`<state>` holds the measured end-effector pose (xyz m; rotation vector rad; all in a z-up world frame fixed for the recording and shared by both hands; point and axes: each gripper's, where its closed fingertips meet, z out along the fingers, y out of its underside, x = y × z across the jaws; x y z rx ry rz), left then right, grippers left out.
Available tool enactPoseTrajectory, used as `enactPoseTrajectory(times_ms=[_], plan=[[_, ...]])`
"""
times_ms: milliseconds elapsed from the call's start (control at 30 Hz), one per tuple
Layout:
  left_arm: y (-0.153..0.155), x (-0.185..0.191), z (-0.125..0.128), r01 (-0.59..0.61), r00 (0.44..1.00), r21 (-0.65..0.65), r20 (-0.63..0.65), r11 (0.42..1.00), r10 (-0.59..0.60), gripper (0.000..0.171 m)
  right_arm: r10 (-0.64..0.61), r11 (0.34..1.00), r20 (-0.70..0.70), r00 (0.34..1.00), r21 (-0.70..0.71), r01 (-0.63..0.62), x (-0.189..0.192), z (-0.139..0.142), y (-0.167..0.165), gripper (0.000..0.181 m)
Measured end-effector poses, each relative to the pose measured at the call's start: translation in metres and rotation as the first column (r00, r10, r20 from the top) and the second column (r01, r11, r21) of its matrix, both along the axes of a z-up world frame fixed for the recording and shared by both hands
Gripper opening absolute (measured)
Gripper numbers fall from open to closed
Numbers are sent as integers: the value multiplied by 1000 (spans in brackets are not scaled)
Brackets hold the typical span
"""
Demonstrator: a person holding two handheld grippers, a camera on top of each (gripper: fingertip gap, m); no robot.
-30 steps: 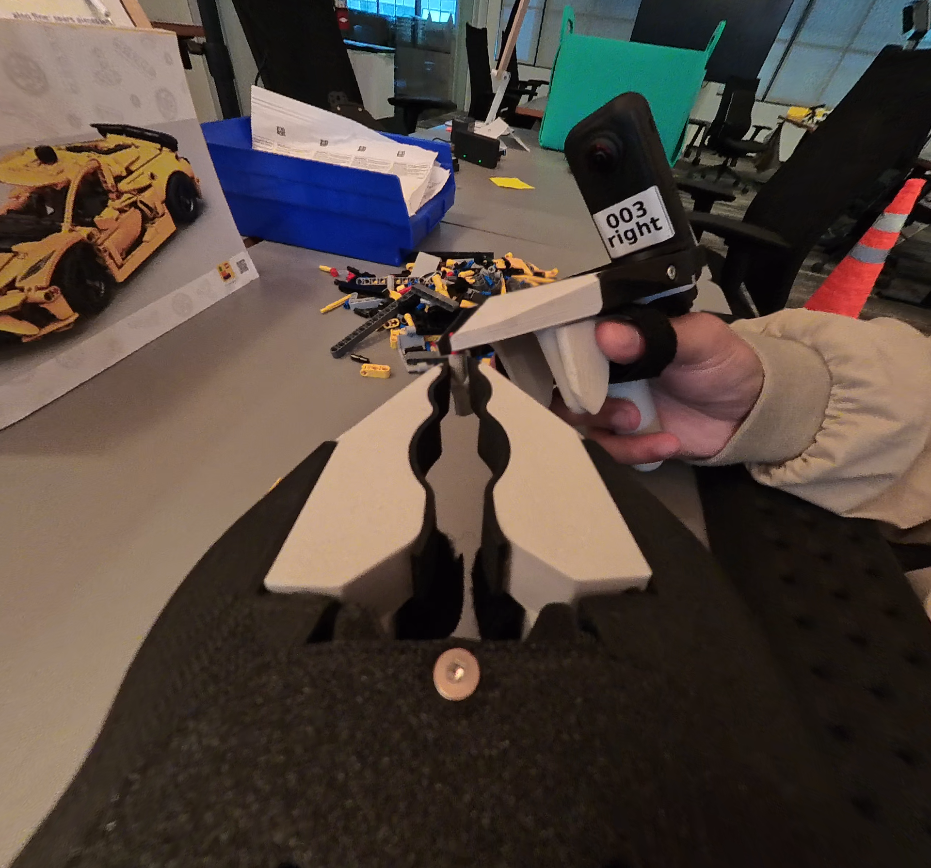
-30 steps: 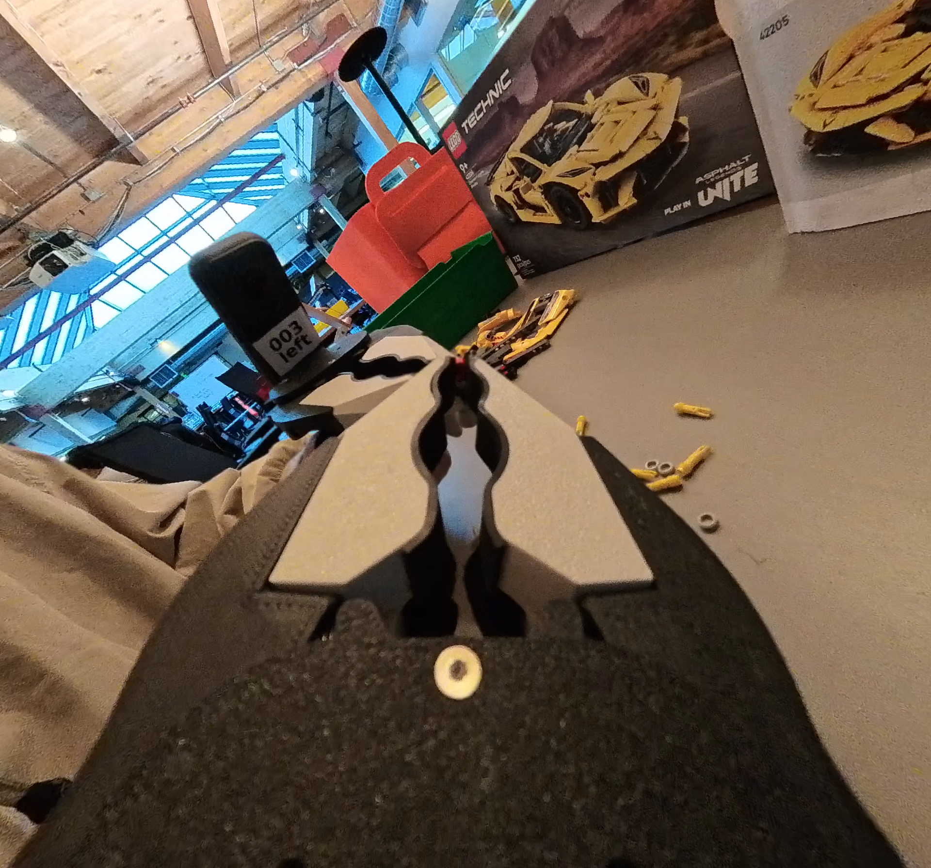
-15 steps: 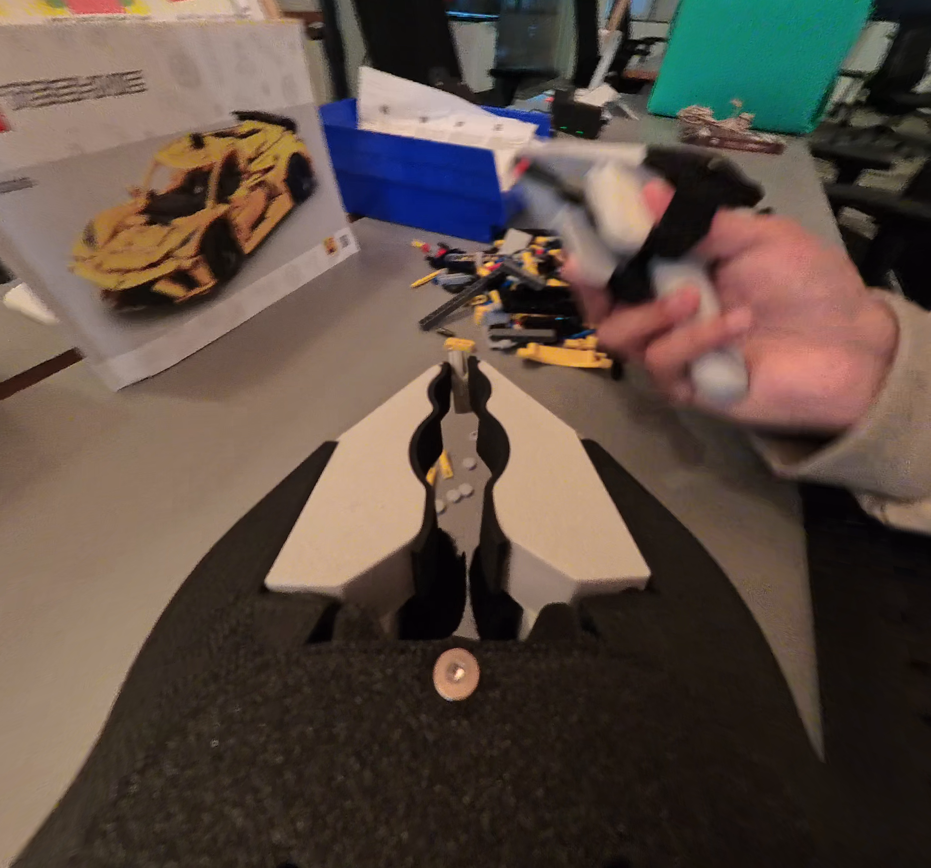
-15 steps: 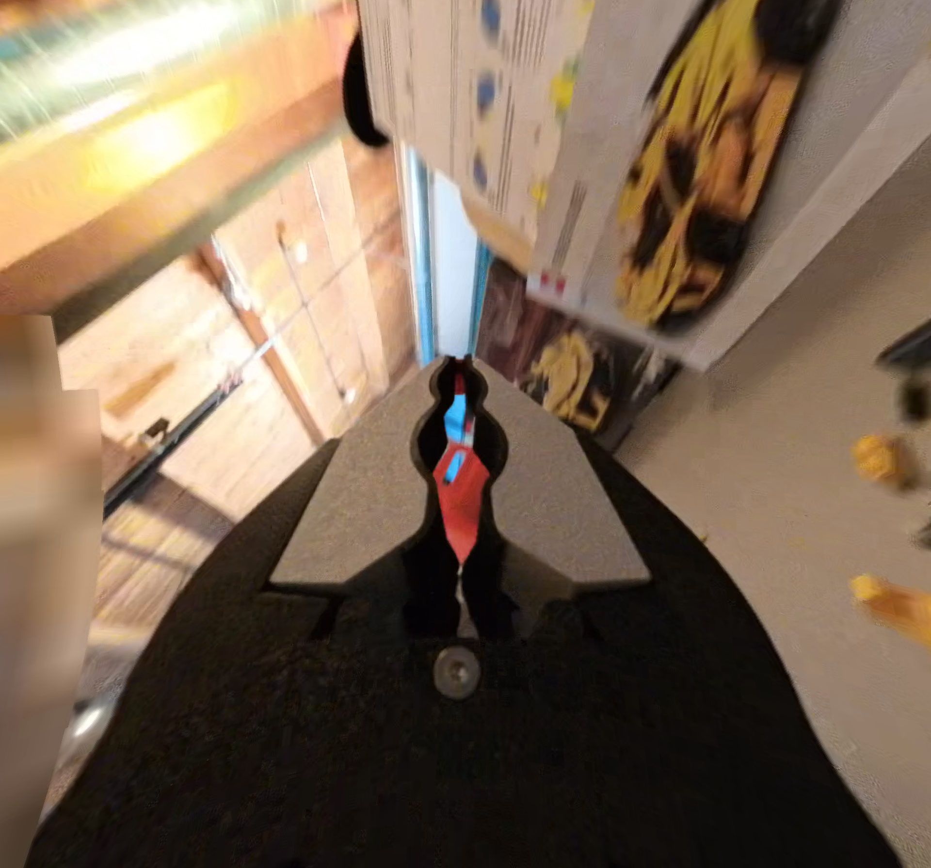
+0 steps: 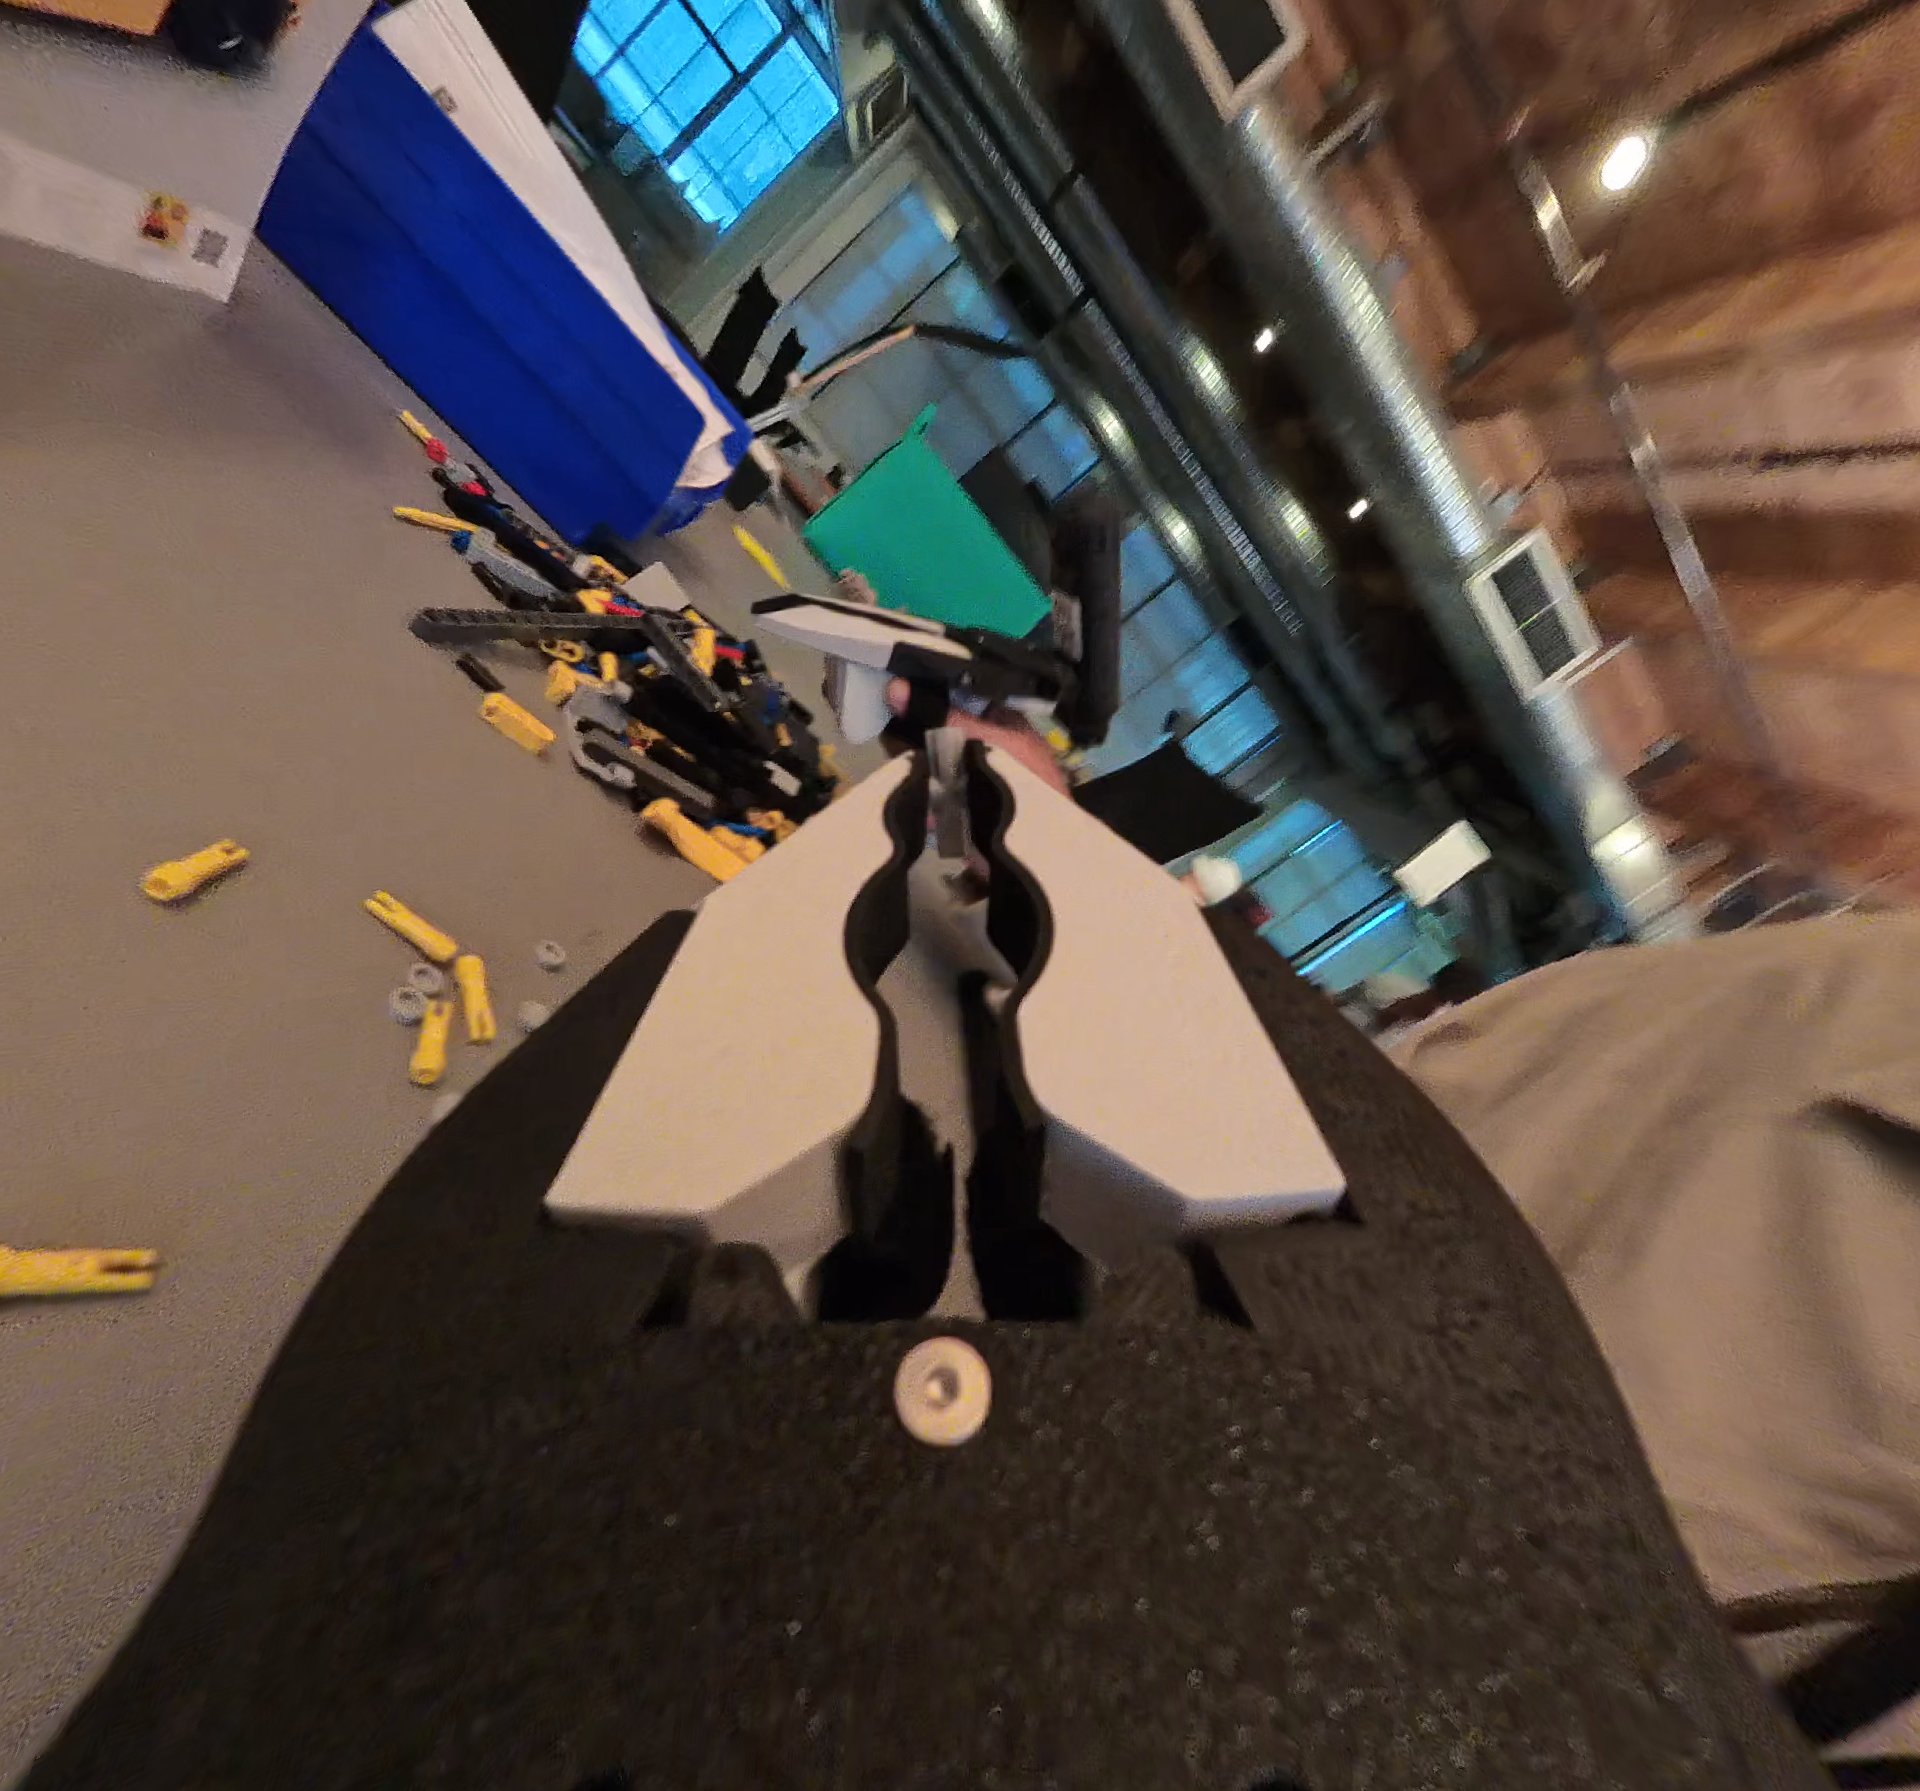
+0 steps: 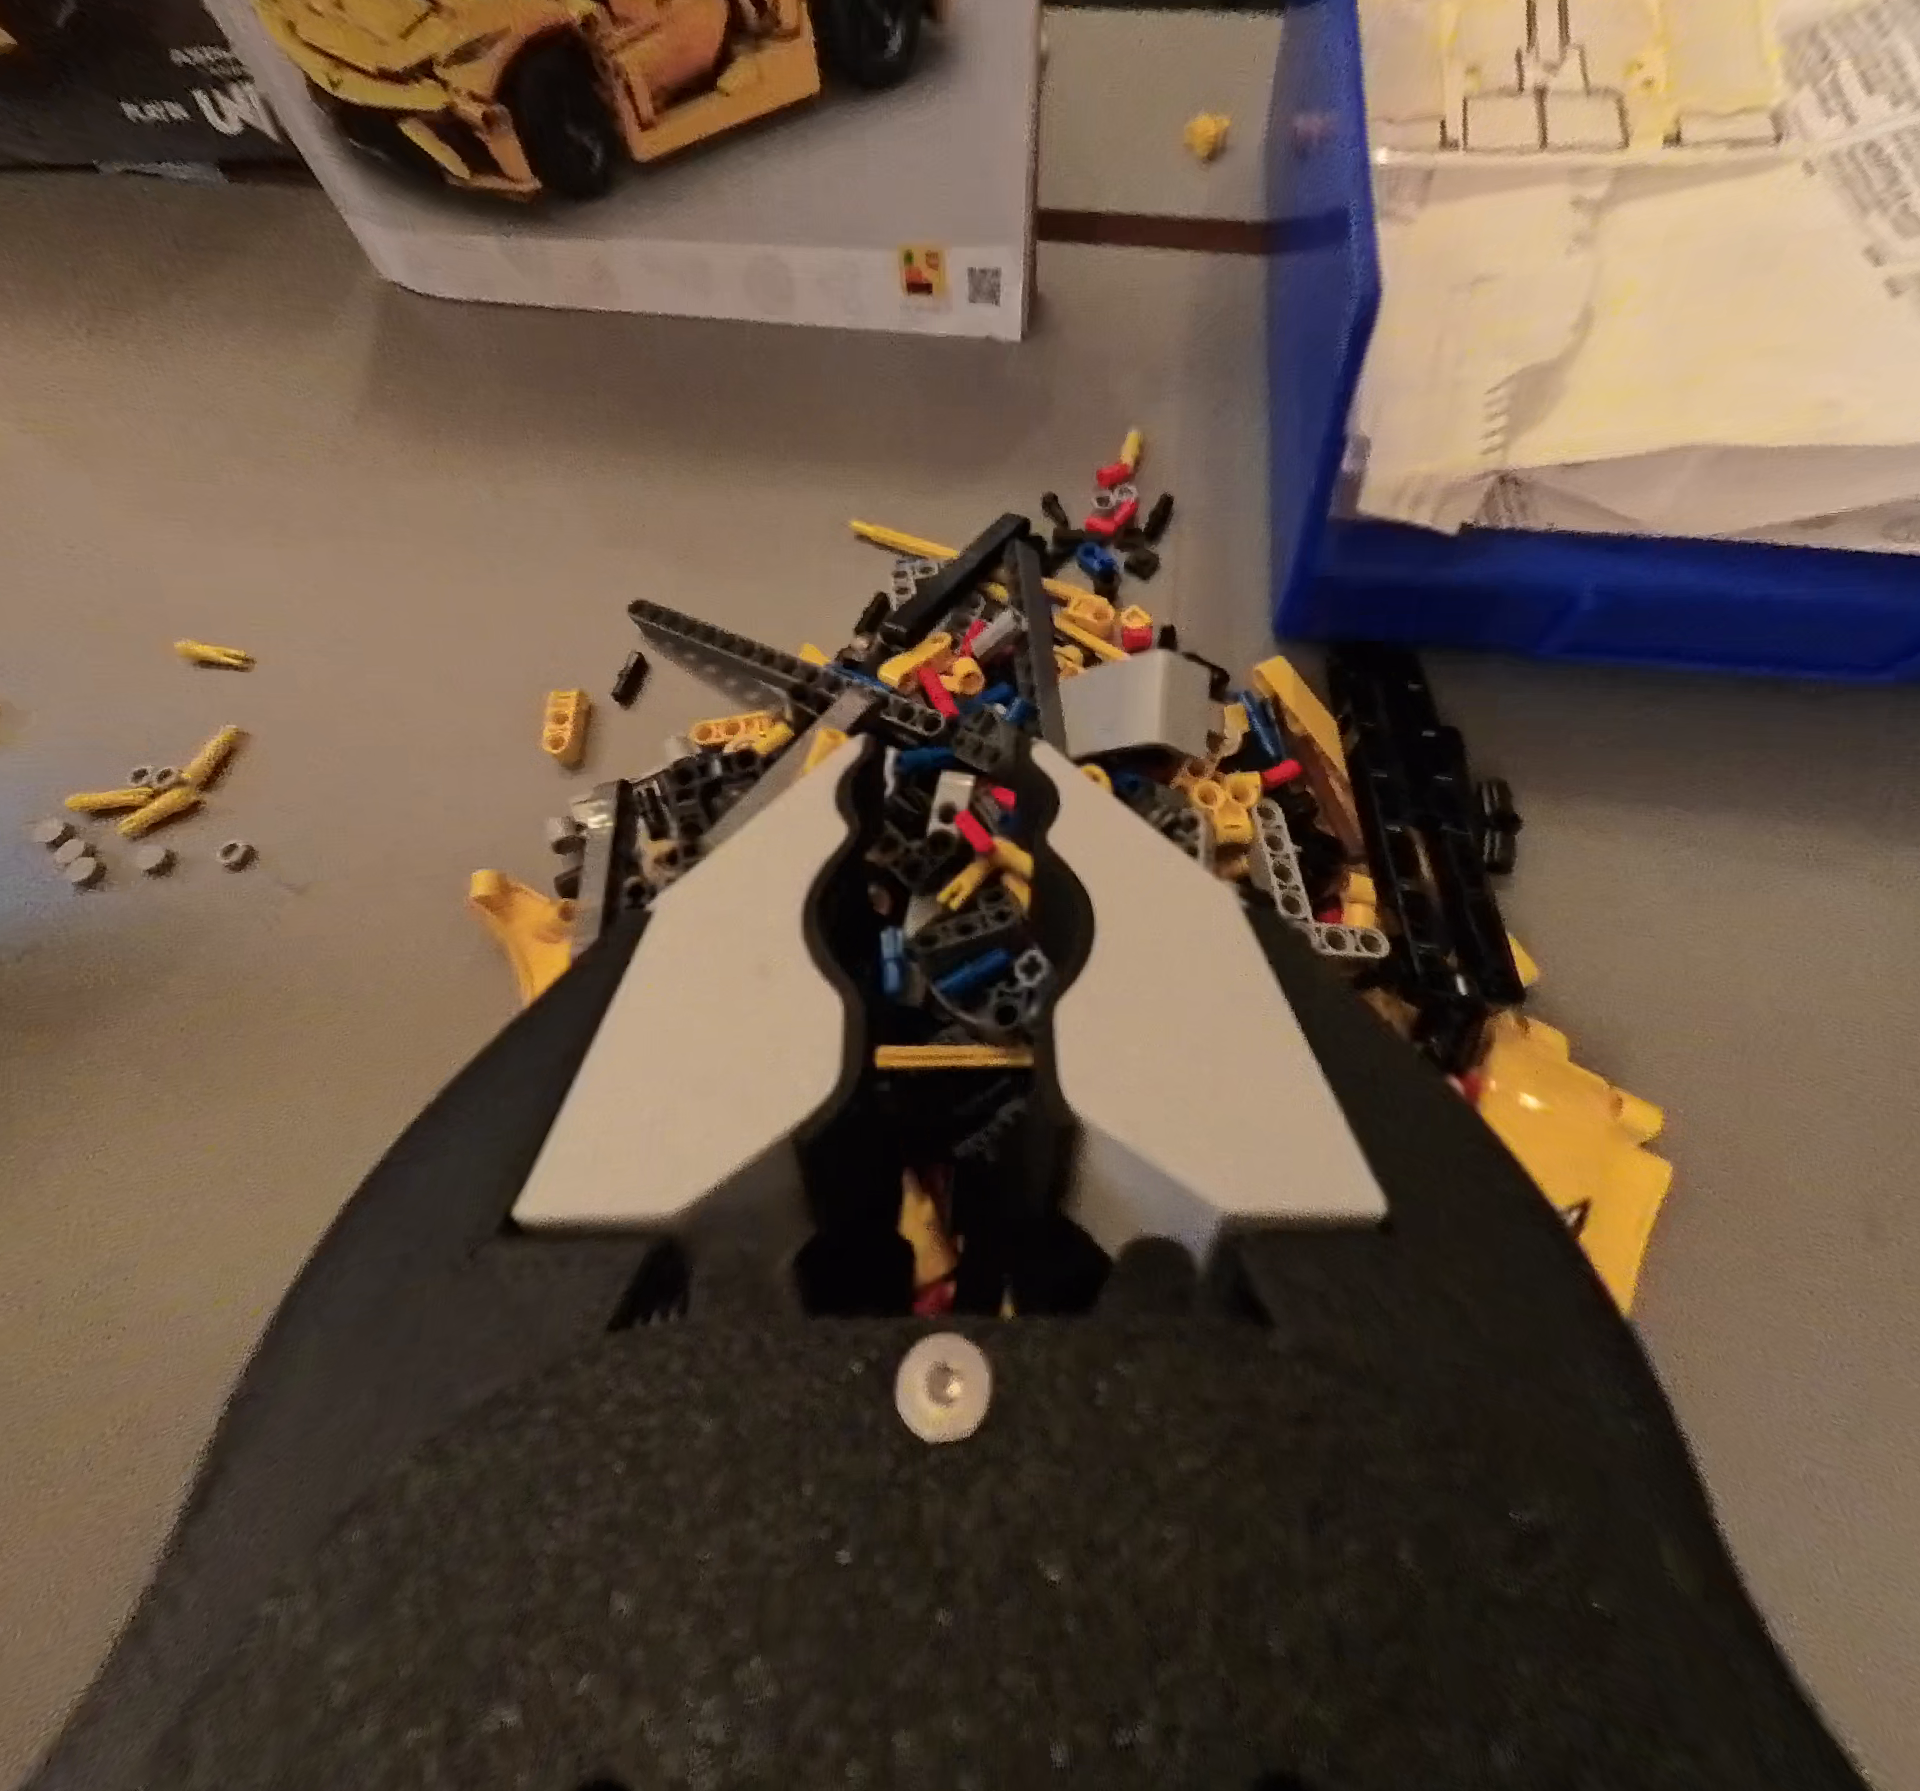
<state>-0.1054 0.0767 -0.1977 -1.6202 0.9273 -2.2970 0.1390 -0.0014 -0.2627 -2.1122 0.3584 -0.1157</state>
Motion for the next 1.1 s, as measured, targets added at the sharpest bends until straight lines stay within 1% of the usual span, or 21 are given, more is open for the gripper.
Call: enactPoseTrajectory(times_ms=[67, 100, 133, 200, 267, 300, 367, 433, 467, 533, 600, 633, 667, 700, 767, 800, 833, 867, 933, 1000, 1100], plan=[[1, -1, -1, 57, 998, -114, 11, 992, -56, 7, 84, 993, 99, 991, 69, -91, -23, 11, 9, 32], [1, -1, -1, 80, 997, -154, 19, 985, -78, 6, 183, 975, 155, 971, 99, -199, -48, 18, 17, 39], [0, -1, -1, 96, 995, -180, 23, 979, -94, 6, 306, 931, 213, 928, 138, -338, -82, 26, 27, 46], [-4, 0, -6, 109, 994, -175, -2, 979, -111, 6, 509, 793, 293, 809, 206, -574, -161, 37, 39, 61], [-8, 2, -11, 113, 992, -139, -31, 984, -119, 6, 588, 713, 302, 750, 245, -657, -219, 42, 47, 57], [-11, 3, -13, 122, 991, -123, -40, 985, -128, 7, 605, 687, 309, 734, 263, -677, -239, 44, 51, 55], [-16, 3, -16, 133, 989, -97, -60, 986, -139, 7, 599, 670, 357, 717, 267, -693, -258, 44, 59, 57], [-22, 2, -14, 166, 984, -104, -54, 981, -172, 7, 587, 669, 384, 712, 265, -694, -261, 42, 65, 47], [-24, 1, -14, 186, 980, -120, -54, 975, -193, 7, 598, 674, 382, 704, 235, -700, -261, 36, 65, 42], [-30, 0, -17, 223, 970, -136, -68, 965, -234, 7, 575, 707, 411, 708, 187, -682, -252, 32, 63, 23], [-36, 0, -16, 268, 958, -140, -67, 953, -279, 8, 591, 687, 411, 694, 195, -700, -251, 36, 56, 22], [-35, 1, -20, 264, 957, -118, -93, 957, -276, 19, 568, 712, 388, 725, 209, -670, -242, 39, 54, 22], [-29, 2, -22, 239, 962, -84, -113, 967, -247, 35, 547, 739, 374, 749, 205, -642, -227, 40, 50, 22], [-19, 3, -22, 194, 973, -50, -118, 980, -199, 38, 506, 785, 354, 786, 190, -590, -204, 38, 46, 22], [8, 1, -21, 85, 989, 16, -121, 996, -82, 38, 339, 922, 298, 892, 84, -378, -131, 20, 32, 23], [19, 0, -21, 41, 991, 48, -128, 998, -35, 38, 253, 965, 285, 924, -11, -261, -93, 4, 19, 23], [29, -2, -23, 5, 990, 86, -144, 996, 7, 38, 186, 982, 285, 940, -90, -167, -62, -8, 5, 23], [38, -2, -27, -30, 985, 132, -166, 991, 52, 38, 125, 988, 278, 953, -122, -94, -39, -14, -7, 23], [51, -3, -36, -77, 969, 239, -210, 968, 129, 37, 52, 992, 249, 967, -123, -21, -15, -17, -21, 23], [51, -4, -51, -41, 950, 354, -275, 934, 146, 36, -1, 992, 230, 973, -122, 30, 0, -20, -28, 23], [46, -6, -66, 34, 928, 524, -333, 851, 168, 33, -38, 990, 142, 989, -129, 57, 6, -27, -29, 34]])
